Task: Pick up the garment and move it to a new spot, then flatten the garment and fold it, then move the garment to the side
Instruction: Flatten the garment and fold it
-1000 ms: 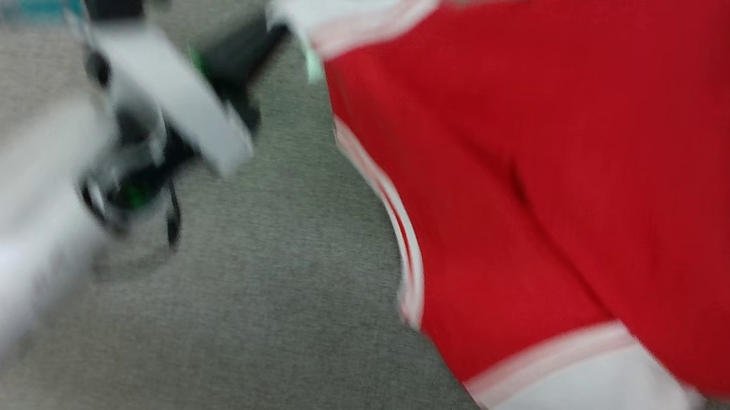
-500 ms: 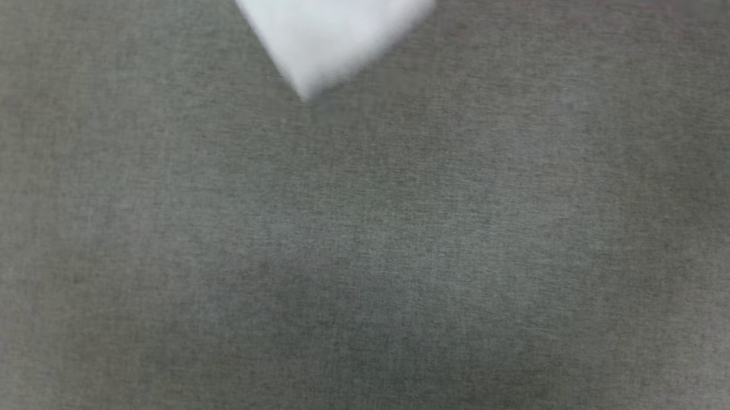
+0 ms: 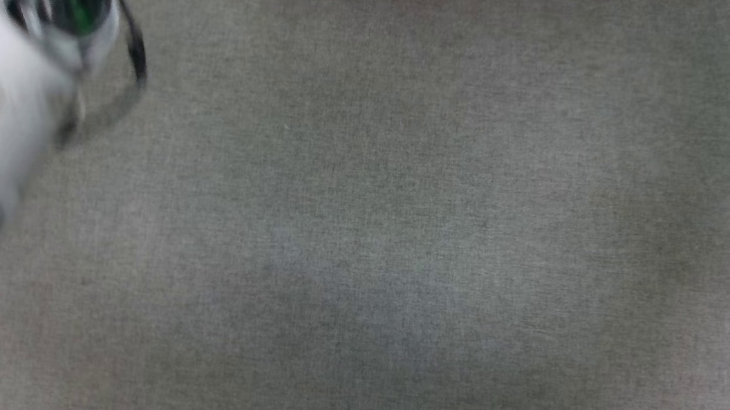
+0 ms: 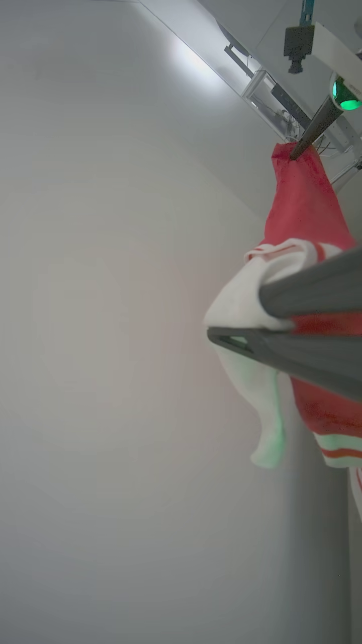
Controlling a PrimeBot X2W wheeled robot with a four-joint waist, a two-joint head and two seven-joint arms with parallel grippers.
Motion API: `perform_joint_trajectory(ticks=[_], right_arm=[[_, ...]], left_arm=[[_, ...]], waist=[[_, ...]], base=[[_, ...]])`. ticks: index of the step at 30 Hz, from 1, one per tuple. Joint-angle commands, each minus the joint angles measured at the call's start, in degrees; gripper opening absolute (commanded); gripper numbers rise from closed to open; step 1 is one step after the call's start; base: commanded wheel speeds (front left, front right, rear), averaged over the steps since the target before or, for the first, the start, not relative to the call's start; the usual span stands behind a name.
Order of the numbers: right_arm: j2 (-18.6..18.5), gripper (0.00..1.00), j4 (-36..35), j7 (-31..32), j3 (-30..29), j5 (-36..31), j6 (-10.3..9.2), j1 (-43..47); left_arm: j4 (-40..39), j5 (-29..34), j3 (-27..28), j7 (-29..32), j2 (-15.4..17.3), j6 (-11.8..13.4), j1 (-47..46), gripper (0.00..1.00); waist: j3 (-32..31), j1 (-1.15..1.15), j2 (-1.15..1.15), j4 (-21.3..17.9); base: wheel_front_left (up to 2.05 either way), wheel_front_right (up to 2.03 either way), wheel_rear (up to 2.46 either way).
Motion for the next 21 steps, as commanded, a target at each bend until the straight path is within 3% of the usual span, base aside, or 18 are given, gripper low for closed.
perform_joint_trajectory(ticks=[1,3,9,14,21], right_arm=[[0.8,0.00,-1.1,0.5,2.5,1.9,-0.08,3.8],[1.3,0.00,-4.4,2.3,7.7,5.1,-0.07,9.2],[-5.9,0.00,-19.2,10.4,17.4,18.2,-0.06,27.6],[-12.8,0.00,-32.7,17.3,18.9,25.5,-0.07,41.1],[-16.6,0.00,-44.7,23.5,16.3,27.7,-0.06,52.7]], left_arm=[[-2.4,-1.2,-0.4,-0.2,1.1,0.0,4.8,0.00],[-6.7,-3.8,-1.0,-0.3,2.1,0.0,11.7,0.00],[-15.8,-2.8,-2.4,-0.6,6.7,0.0,28.9,0.00],[-18.5,1.5,2.3,-0.5,5.4,0.0,39.7,0.00],[-24.4,4.2,10.4,-0.5,3.2,0.0,51.7,0.00]], waist=[[-1.0,0.00,0.00,-0.3],[-2.1,0.00,0.00,-0.7],[-5.3,0.00,0.00,-0.2],[-7.7,0.00,0.00,-0.1],[-9.7,0.00,0.00,-0.7]], base=[[0.00,0.00,0.00],[0.00,0.00,0.00],[0.00,0.00,0.00],[0.00,0.00,0.00],[0.00,0.00,0.00]])
